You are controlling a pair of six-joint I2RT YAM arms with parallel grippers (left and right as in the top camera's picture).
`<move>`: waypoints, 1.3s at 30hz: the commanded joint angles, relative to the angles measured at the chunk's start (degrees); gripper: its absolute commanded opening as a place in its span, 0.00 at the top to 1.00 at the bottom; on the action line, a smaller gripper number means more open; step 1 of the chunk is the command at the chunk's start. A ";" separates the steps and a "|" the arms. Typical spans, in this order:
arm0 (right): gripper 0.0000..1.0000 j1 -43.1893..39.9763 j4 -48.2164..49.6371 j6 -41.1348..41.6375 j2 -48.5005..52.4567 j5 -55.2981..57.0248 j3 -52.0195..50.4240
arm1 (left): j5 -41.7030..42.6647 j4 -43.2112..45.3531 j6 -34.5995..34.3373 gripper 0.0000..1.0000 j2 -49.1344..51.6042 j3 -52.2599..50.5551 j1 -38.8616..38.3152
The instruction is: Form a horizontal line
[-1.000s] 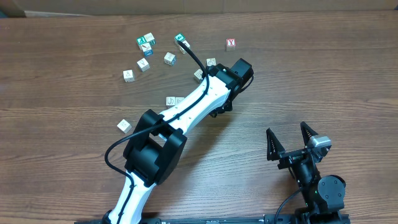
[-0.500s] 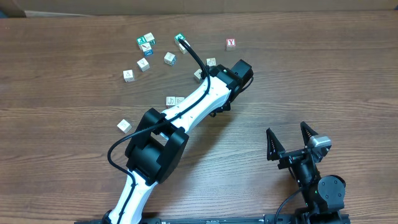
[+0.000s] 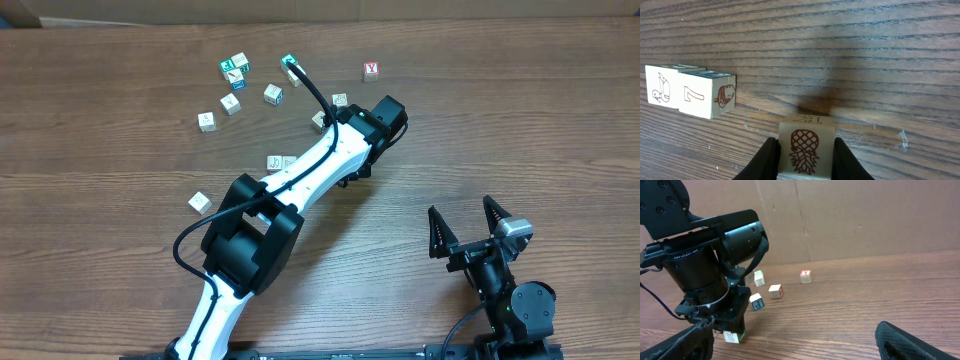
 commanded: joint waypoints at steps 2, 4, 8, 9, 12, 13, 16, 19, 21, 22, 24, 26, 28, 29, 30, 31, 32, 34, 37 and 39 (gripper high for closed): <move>0.00 -0.20 0.22 0.13 -0.31 0.44 -0.59 | -1.16 0.04 1.07 0.84 0.98 -0.81 0.07; 0.00 -0.20 0.22 0.13 -0.31 0.44 -0.59 | -1.16 0.04 1.07 0.82 0.98 -0.81 0.07; 0.00 -0.20 0.22 0.13 -0.31 0.44 -0.59 | -1.16 0.04 1.07 0.76 0.98 -0.81 0.07; 0.00 -0.20 0.22 0.13 -0.31 0.44 -0.59 | -1.16 0.04 1.07 0.74 0.98 -0.81 0.07; 0.00 -0.20 0.22 0.13 -0.31 0.44 -0.59 | -1.16 0.04 1.07 0.67 0.98 -0.81 0.07; 0.00 -0.20 0.22 0.13 -0.31 0.44 -0.59 | -1.16 0.04 1.07 0.66 0.98 -0.81 0.07; 0.00 -0.20 0.22 0.13 -0.31 0.44 -0.59 | -1.14 0.04 1.07 0.59 0.98 -0.81 0.07; 0.00 -0.20 0.22 0.13 -0.31 0.44 -0.59 | -1.11 0.04 1.09 0.46 0.98 -0.81 0.07; 0.00 -0.20 0.22 0.13 -0.31 0.44 -0.59 | -0.96 0.02 1.07 0.44 0.98 -0.81 0.04; 0.00 -0.20 0.22 0.13 -0.31 0.44 -0.59 | -0.90 0.02 1.07 0.44 0.98 -0.81 0.04; 0.00 -0.20 0.22 0.13 -0.31 0.44 -0.59 | -0.63 0.00 1.09 0.46 0.98 -0.81 0.04; 0.00 -0.20 0.22 0.13 -0.31 0.44 -0.59 | -0.52 -0.04 1.09 0.52 0.98 -0.81 0.04; 0.00 -0.20 0.22 0.13 -0.31 0.44 -0.59 | -0.52 -0.55 1.14 0.59 0.98 -0.81 0.04; 0.00 -0.20 0.22 0.13 -0.31 0.44 -0.59 | -0.37 -1.44 1.29 0.64 0.94 -0.66 0.04; 0.00 -0.20 0.22 0.13 -0.31 0.44 -0.59 | 0.04 -2.56 1.33 0.66 0.74 -0.31 0.07; 0.00 -0.20 0.22 0.13 -0.31 0.44 -0.59 | 0.52 -3.65 1.40 0.68 0.48 0.35 0.11; 0.00 -0.20 0.22 0.13 -0.31 0.44 -0.59 | 0.57 -4.74 1.57 0.70 0.02 1.55 0.31; 0.00 -0.20 0.22 0.13 -0.31 0.44 -0.59 | 0.55 -6.23 2.14 0.70 -1.05 4.28 0.68; 0.00 -0.20 0.22 0.13 -0.31 0.44 -0.59 | 0.52 -7.89 4.22 0.67 -3.13 9.27 1.25; 0.00 -0.20 0.22 0.13 -0.31 0.44 -0.59 | 0.52 -9.11 6.05 0.61 -4.55 13.62 1.92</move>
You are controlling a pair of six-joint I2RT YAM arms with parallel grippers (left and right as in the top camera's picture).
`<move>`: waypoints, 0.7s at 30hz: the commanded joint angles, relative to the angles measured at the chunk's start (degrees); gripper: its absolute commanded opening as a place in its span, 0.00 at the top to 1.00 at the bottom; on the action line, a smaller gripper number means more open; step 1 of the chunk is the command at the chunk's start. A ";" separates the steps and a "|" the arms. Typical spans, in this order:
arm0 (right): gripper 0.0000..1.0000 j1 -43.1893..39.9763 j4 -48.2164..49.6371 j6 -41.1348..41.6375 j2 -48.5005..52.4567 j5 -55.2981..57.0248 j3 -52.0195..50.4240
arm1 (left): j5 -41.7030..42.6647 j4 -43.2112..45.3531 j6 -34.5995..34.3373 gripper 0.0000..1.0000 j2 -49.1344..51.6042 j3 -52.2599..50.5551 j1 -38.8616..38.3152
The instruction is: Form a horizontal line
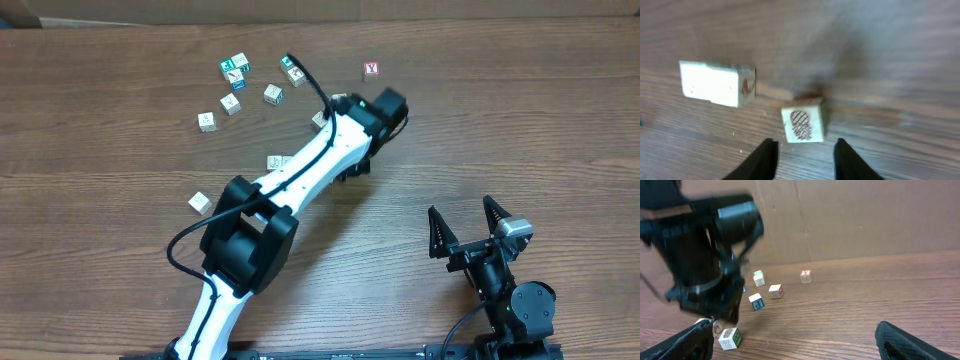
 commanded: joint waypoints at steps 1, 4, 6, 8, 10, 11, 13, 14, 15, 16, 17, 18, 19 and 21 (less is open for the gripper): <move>0.00 -0.20 0.22 0.15 -0.31 0.44 -0.59 | -0.22 -1.70 3.82 0.59 -5.03 9.05 1.77; 0.00 -0.20 0.22 0.15 -0.31 0.44 -0.59 | -0.20 -4.13 3.89 0.53 -6.73 14.56 3.50; 0.00 -0.20 0.22 0.15 -0.31 0.44 -0.59 | -0.15 -6.03 3.87 0.27 -7.74 17.51 5.01; 0.00 -0.20 0.22 0.15 -0.31 0.44 -0.59 | -0.20 -7.80 3.85 0.20 -8.79 19.39 6.88; 0.00 -0.20 0.22 0.15 -0.31 0.44 -0.59 | -0.24 -9.33 3.87 0.19 -9.97 20.15 9.25; 0.00 -0.20 0.22 0.15 -0.31 0.44 -0.59 | -0.26 -10.34 3.87 0.18 -10.75 20.15 11.52; 0.00 -0.20 0.22 0.15 -0.31 0.44 -0.59 | -0.22 -11.80 3.87 0.17 -11.13 20.15 14.91; 0.00 -0.20 0.22 0.15 -0.31 0.44 -0.59 | -0.24 -12.55 3.85 0.15 -11.15 20.15 16.52; 0.00 -0.20 0.22 0.15 -0.31 0.44 -0.59 | -0.17 -13.22 3.82 0.11 -11.15 20.13 18.23; 0.00 -0.20 0.22 0.15 -0.31 0.44 -0.59 | -0.11 -14.05 3.58 0.05 -11.15 20.11 20.00; 0.00 -0.20 0.22 0.15 -0.31 0.44 -0.59 | -0.07 -14.80 3.39 0.00 -11.15 20.11 21.49; 0.00 -0.20 0.22 0.15 -0.31 0.44 -0.59 | 0.15 -15.72 3.41 0.00 -11.15 20.11 23.39; 0.00 -0.20 0.22 0.15 -0.31 0.44 -0.59 | 0.22 -16.50 3.41 0.00 -11.15 20.11 25.20; 0.00 -0.20 0.22 0.15 -0.31 0.44 -0.59 | 0.20 -17.90 3.43 0.00 -11.15 20.11 28.46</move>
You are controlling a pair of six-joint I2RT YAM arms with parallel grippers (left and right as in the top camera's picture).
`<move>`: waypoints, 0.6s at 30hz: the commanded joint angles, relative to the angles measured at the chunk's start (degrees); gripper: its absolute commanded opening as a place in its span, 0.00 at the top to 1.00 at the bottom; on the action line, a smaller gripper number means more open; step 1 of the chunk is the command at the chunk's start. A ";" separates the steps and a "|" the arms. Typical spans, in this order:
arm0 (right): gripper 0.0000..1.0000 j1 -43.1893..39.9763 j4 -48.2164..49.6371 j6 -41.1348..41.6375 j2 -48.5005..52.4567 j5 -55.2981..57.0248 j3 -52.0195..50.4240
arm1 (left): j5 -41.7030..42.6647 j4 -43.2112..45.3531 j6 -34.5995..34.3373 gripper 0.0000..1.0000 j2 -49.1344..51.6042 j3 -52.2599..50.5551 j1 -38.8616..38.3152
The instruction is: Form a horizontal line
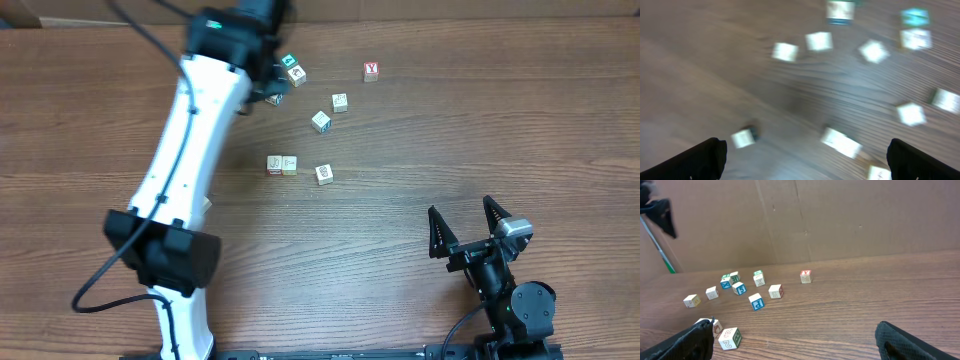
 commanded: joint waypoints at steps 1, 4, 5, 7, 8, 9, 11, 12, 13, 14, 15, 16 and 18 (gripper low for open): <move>0.00 -0.20 0.20 0.15 -0.31 0.42 -0.59 | -0.04 -2.01 0.26 0.00 -0.46 0.74 6.21; 0.00 -0.20 0.20 0.15 -0.31 0.42 -0.59 | -0.22 -2.75 0.52 0.00 -0.46 0.74 10.34; 0.00 -0.20 0.20 0.15 -0.31 0.42 -0.59 | -0.22 -2.93 1.03 0.00 -0.46 0.74 11.78; 0.00 -0.20 0.20 0.15 -0.31 0.42 -0.59 | -0.22 -3.26 1.57 0.00 -0.46 0.74 14.43; 0.00 -0.20 0.20 0.15 -0.31 0.42 -0.59 | -0.20 -3.37 1.57 0.00 -0.46 0.74 15.43; 0.00 -0.20 0.20 0.15 -0.31 0.42 -0.59 | -0.20 -3.39 1.55 0.00 -0.46 0.74 16.57; 0.00 -0.20 0.20 0.15 -0.31 0.42 -0.59 | -0.15 -3.34 1.55 0.00 -0.46 0.74 18.51; 0.00 -0.20 0.20 0.15 -0.31 0.42 -0.59 | -0.15 -3.34 1.53 0.00 -0.46 0.74 19.34; 0.00 -0.20 0.20 0.15 -0.31 0.42 -0.59 | -0.15 -3.34 1.53 0.00 -0.46 0.74 20.02; 0.00 -0.20 0.20 0.15 -0.31 0.42 -0.59 | -0.15 -3.34 1.53 0.00 -0.46 0.74 20.52; 0.00 -0.20 0.20 0.15 -0.31 0.42 -0.59 | -0.15 -3.34 1.53 0.00 -0.46 0.74 21.05; 0.00 -0.20 0.20 0.15 -0.31 0.42 -0.59 | -0.15 -3.34 1.53 0.00 -0.46 0.74 21.42; 0.00 -0.20 0.20 0.15 -0.31 0.42 -0.59 | -0.15 -3.37 1.55 0.00 -0.46 0.74 21.84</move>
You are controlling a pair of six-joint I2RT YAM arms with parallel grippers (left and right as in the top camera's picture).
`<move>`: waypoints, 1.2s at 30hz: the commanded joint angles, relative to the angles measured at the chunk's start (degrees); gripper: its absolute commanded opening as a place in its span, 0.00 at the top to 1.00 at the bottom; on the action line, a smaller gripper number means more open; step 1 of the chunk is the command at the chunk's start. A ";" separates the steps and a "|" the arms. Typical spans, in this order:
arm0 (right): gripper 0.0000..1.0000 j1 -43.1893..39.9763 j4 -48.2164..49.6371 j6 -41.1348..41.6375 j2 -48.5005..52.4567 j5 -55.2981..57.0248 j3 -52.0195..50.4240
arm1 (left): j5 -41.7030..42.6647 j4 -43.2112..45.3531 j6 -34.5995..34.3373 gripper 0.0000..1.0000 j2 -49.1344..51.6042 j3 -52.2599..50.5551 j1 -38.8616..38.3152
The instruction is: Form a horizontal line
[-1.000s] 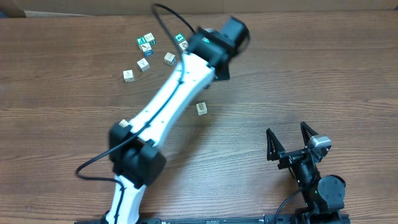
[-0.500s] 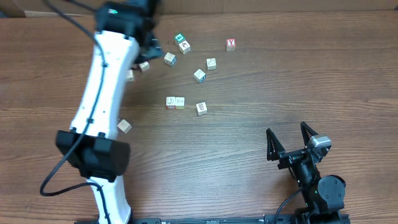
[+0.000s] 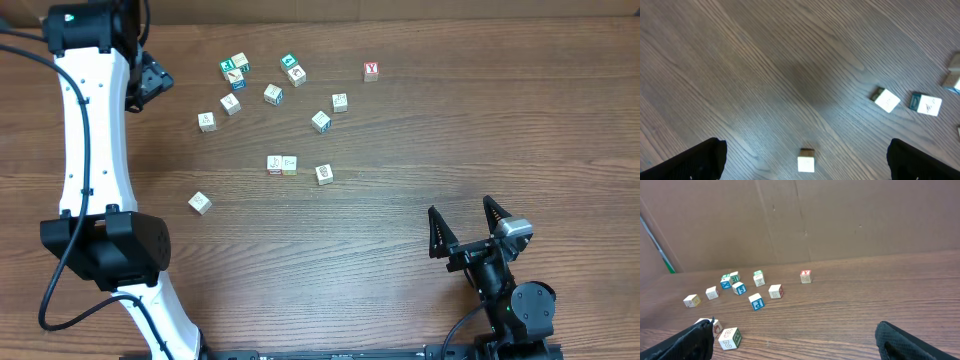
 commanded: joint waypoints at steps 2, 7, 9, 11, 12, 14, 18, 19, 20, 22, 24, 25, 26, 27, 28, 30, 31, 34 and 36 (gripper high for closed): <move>0.00 -0.20 0.20 0.15 -0.31 0.44 -0.57 | -0.13 -0.17 1.29 0.00 -0.46 0.74 0.52; 0.00 -0.20 0.20 0.15 -0.31 0.44 -0.59 | -0.11 -0.15 1.29 0.00 -0.46 0.74 0.39; 0.00 -0.20 0.20 0.15 -0.31 0.44 -0.59 | -0.13 -0.15 1.29 0.00 -0.46 0.74 0.39; 0.00 -0.20 0.20 0.15 -0.31 0.44 -0.59 | -0.13 -0.15 1.29 0.00 -0.46 0.74 0.39; 0.00 -0.20 0.20 0.15 -0.31 0.44 -0.59 | -0.11 -0.15 1.31 0.00 -0.46 0.74 0.39; 0.00 -0.20 0.20 0.15 -0.31 0.44 -0.59 | -0.11 -0.17 1.29 0.00 -0.46 0.74 0.39; 0.00 -0.20 0.20 0.15 -0.31 0.44 -0.59 | -0.11 -0.17 1.29 0.00 -0.46 0.74 0.39; 0.00 -0.20 0.20 0.15 -0.31 0.44 -0.59 | -0.11 -0.15 1.31 0.00 -0.46 0.74 0.39; 0.00 -0.20 0.20 0.15 -0.31 0.44 -0.59 | -0.11 -0.15 1.29 0.00 -0.46 0.74 0.39; 0.00 -0.20 0.20 0.15 -0.31 0.44 -0.59 | -0.13 -0.15 1.31 0.00 -0.46 0.74 0.39; 0.00 -0.20 0.20 0.15 -0.31 0.44 -0.59 | -0.11 -0.15 1.31 0.00 -0.46 0.74 0.39; 0.00 -0.20 0.20 0.15 -0.31 0.44 -0.59 | -0.11 -0.17 1.29 0.00 -0.46 0.74 0.39; 0.00 -0.20 0.20 -0.15 -0.31 0.72 -0.59 | -0.11 -0.15 1.29 0.00 -0.46 0.74 0.39; 0.00 -0.20 0.15 -0.28 -0.31 1.99 -0.59 | -0.11 -0.15 1.29 0.00 -0.46 0.74 0.39; 0.00 -0.20 0.11 -0.26 -0.31 2.34 -0.59 | -0.11 -0.17 1.29 0.00 -0.46 0.74 0.39; 0.00 -0.20 0.13 -0.26 -0.31 2.34 -0.59 | -0.11 -0.15 1.29 0.00 -0.46 0.74 0.39; 0.00 -0.20 0.17 -0.26 -0.31 2.36 -0.59 | -0.11 -0.15 1.29 0.00 -0.46 0.74 0.39; 0.00 -0.20 0.44 -0.26 -0.31 2.38 -0.59 | -0.11 -0.17 1.29 0.00 -0.46 0.74 0.39; 0.00 -0.20 1.16 -0.26 -0.31 2.38 -0.59 | -0.11 -0.17 1.29 0.00 -0.46 0.74 0.39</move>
